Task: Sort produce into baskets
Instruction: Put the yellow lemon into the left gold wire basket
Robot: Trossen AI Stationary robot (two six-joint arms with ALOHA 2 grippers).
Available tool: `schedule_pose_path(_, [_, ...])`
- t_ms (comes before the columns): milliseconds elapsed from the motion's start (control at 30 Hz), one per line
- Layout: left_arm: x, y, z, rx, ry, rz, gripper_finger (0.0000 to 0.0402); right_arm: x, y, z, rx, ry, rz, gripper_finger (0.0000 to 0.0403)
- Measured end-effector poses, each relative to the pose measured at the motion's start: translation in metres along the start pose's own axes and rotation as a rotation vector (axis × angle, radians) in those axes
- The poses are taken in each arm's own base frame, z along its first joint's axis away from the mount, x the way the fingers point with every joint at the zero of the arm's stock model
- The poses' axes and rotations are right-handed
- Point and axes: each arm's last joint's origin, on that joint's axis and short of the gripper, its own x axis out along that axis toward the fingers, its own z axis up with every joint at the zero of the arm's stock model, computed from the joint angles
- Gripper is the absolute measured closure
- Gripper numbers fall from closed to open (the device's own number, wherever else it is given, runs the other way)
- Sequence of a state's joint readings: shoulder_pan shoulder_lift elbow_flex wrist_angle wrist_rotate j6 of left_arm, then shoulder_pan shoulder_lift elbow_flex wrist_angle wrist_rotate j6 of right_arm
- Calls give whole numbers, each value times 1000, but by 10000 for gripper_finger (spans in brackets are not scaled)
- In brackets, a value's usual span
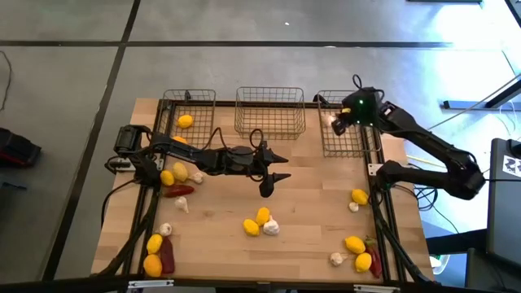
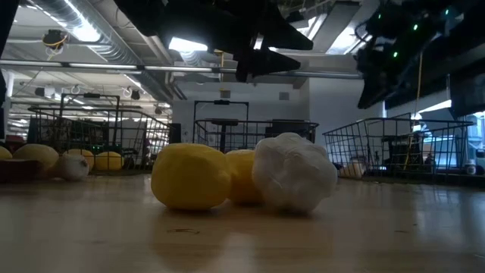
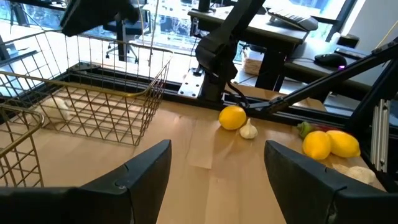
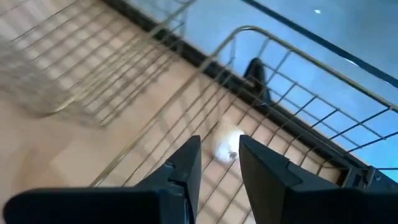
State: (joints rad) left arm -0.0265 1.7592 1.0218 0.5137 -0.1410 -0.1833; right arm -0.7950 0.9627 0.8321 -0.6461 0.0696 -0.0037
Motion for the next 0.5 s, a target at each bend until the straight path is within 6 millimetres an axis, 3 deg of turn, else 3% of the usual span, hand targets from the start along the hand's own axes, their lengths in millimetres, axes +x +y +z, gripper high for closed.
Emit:
schedule_pose_path(233, [0, 0, -1, 24, 7, 1, 149, -34, 22, -8, -13, 77, 101, 295])
schedule_pose_path(500, [0, 0, -1, 34, 7, 1, 149, -59, 41, -30, 12, 179, 203, 295])
